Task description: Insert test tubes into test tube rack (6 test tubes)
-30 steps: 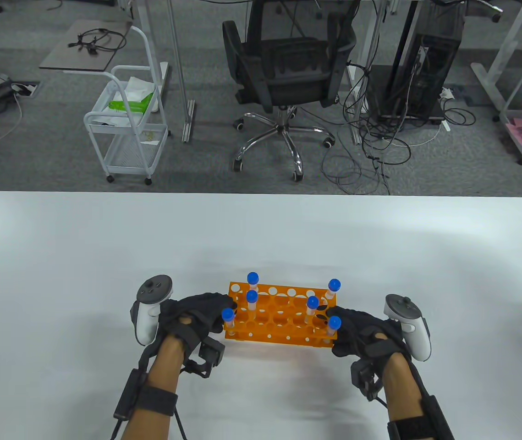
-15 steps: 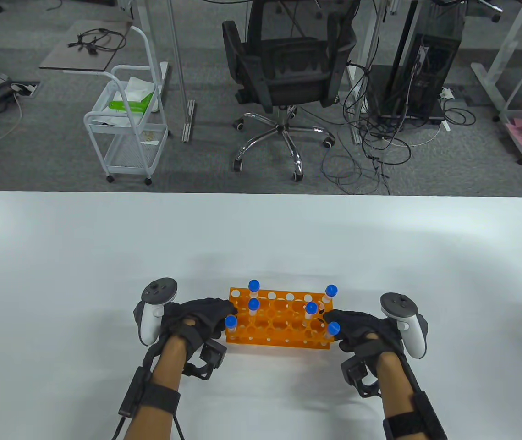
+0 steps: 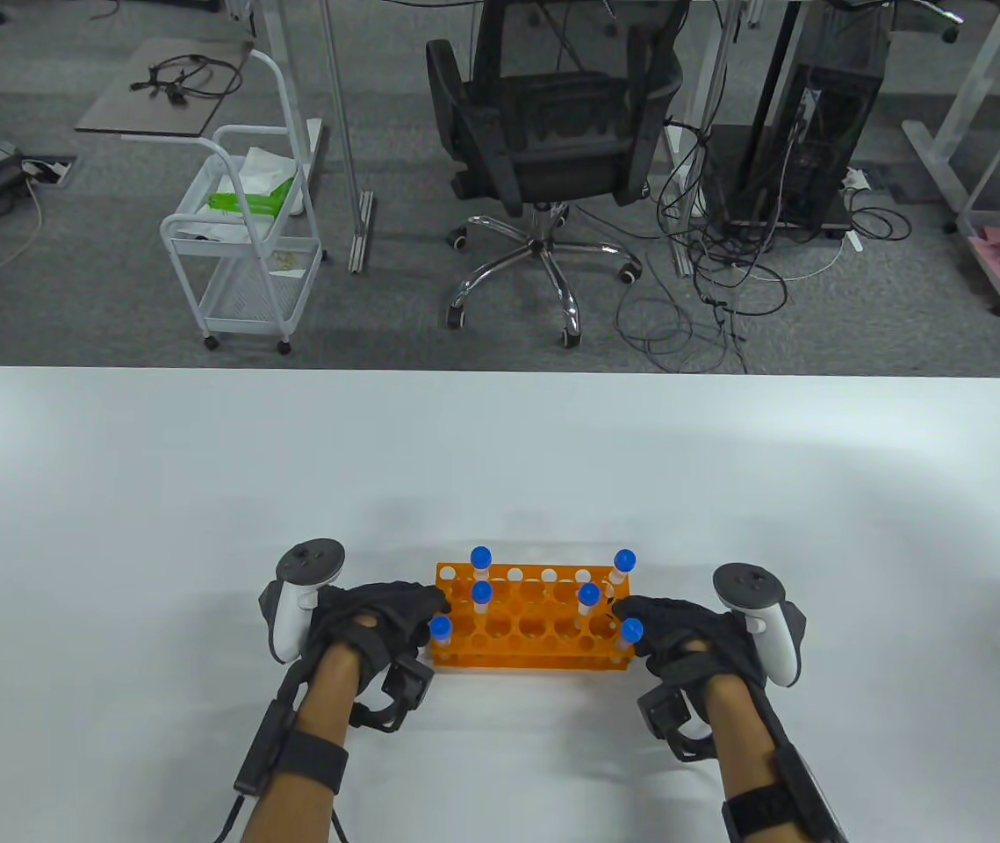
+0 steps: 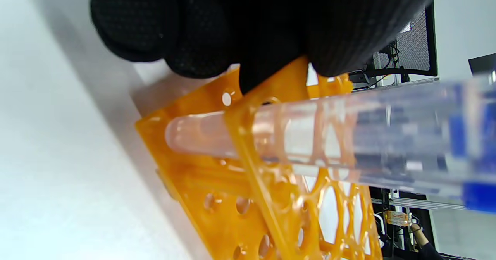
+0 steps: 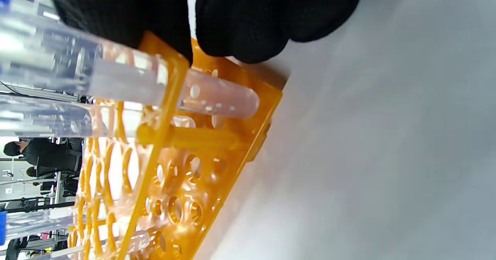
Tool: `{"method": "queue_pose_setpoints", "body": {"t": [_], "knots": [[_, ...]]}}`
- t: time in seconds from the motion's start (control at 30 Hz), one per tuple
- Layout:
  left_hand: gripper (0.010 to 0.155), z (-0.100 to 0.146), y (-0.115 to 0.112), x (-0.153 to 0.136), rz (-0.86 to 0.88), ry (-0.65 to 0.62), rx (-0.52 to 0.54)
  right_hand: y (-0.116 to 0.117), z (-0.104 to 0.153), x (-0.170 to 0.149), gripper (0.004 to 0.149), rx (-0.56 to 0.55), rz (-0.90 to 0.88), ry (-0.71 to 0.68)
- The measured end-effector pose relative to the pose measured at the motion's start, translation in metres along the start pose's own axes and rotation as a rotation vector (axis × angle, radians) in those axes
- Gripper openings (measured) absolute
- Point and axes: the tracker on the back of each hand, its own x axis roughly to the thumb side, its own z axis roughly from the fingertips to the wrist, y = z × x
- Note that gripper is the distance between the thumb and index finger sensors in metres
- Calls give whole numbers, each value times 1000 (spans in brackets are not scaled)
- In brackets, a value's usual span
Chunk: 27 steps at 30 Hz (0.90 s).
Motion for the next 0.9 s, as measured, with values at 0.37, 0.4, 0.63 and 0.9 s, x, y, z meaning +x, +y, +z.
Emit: {"method": "queue_pose_setpoints", "body": {"t": [0.37,0.4,0.63,0.9], "knots": [[41,1,0,0,-7,17,24,4,0,3,45,-66,90,4],[40,1,0,-1,-10,18,27,4,0,3,45,-72,97,4],[42,0,0,-2,-12,19,28,3,0,4,47,-103,133,-1],[58,7,19,-12,153,4,59,-22,26,5,66,-282,101,-108]]}}
